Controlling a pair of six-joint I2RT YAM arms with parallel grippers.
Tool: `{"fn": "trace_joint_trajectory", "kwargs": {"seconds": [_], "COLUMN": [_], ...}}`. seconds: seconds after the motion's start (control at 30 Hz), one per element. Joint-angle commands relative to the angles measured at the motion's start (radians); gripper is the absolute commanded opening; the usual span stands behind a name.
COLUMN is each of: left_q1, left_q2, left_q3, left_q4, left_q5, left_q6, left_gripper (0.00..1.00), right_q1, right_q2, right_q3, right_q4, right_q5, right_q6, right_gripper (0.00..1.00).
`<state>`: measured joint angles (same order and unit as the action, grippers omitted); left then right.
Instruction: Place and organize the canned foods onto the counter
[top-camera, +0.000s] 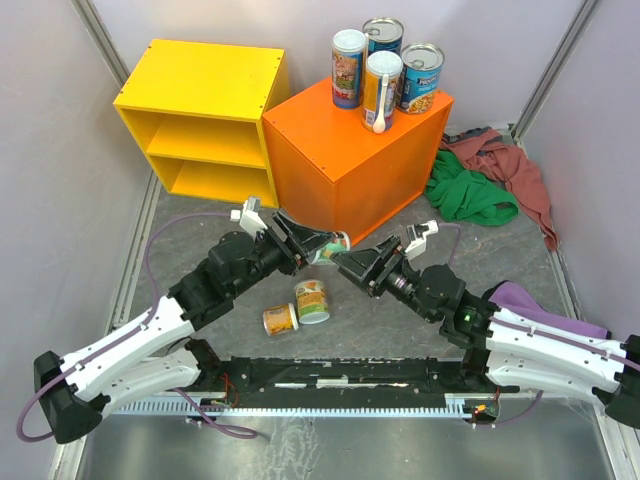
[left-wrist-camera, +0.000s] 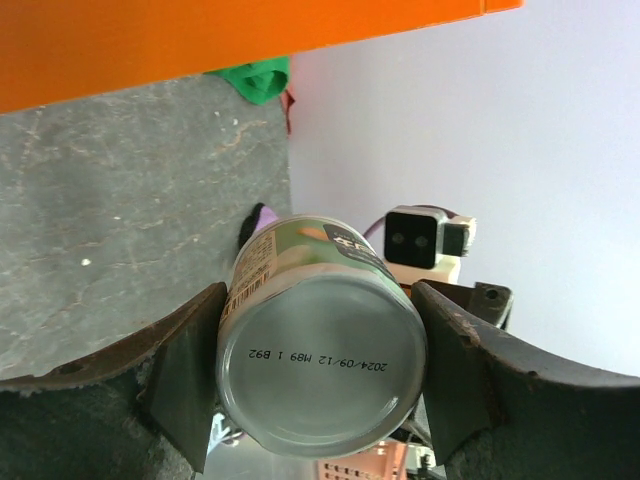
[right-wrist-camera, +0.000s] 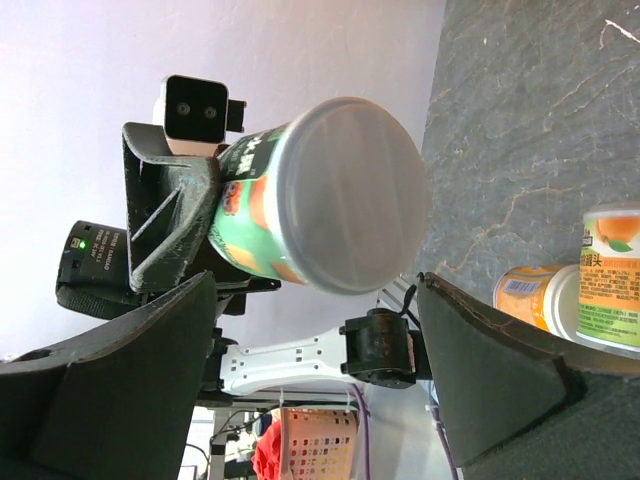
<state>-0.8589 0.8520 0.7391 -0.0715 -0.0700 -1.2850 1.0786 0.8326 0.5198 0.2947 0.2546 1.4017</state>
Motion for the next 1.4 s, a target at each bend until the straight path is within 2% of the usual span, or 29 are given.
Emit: {"fn": "trace_joint_trajectory", "kwargs": {"seconds": [0.0, 0.63, 1.03, 1.27, 1.37], "left_q1": [0.004, 0.005, 0.006, 0.011, 0.012], "left_q2": [-0.009, 0.001, -0.001, 0.007, 0.007], "left_q3": [0.003, -0.096, -0.140, -0.140, -0.135], "left_q4": [0.220, 0.434, 0.473, 0.485, 0.462], "left_q5": [0.041, 0.095, 0.111, 0.126, 0.128], "left_q6": [-0.126, -0.302, -0.326, -0.315, -0.299], "left_gripper": [0.03, 0.03, 0.03, 0.03, 0.07], "right_q1": [-0.006, -0.060, -0.075, -0.074, -0.074], "right_q2": [-0.020, 0.009, 0.039, 0.039, 0.036], "right_q3": [-0.005, -0.015, -0.008, -0.027, -0.039], "right_q4": [0.091, 0.220, 0.277, 0.294, 0.305], "right_q5": [0.001, -0.017, -0.055, -0.071, -0.072], "right_q6": [0.009, 0.020, 0.027, 0.029, 0.022], "right_gripper": [0.89, 0.89, 0.85, 0.61, 0.51]}}
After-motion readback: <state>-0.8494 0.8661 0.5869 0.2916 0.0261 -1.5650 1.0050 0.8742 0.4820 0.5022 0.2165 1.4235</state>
